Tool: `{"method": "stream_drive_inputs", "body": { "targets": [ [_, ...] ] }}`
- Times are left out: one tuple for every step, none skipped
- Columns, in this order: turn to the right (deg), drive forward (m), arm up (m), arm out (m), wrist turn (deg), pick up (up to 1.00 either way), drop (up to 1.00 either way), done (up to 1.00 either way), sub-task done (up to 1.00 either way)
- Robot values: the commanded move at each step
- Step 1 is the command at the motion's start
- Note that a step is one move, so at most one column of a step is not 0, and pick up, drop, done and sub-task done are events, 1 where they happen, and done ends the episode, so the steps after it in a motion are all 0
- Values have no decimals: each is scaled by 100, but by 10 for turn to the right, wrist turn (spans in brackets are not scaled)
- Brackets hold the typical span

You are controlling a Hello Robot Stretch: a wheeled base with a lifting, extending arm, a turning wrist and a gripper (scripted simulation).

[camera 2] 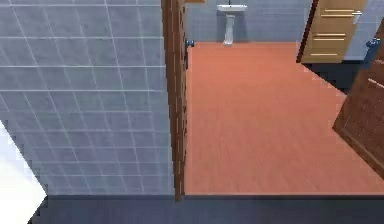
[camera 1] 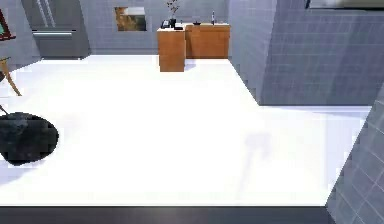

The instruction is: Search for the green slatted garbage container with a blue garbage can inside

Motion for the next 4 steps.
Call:
{"method": "stream_drive_inputs", "body": {
  "targets": [
    [450, 0, 0, 0, 0, 0, 0, 0, 0],
    [450, 0, 0, 0, 0, 0, 0, 0, 0],
    [240, 0, 0, 0, 0, 0, 0, 0, 0],
    [0, 100, 0, 0, 0, 0, 0, 0, 0]
  ]
}}
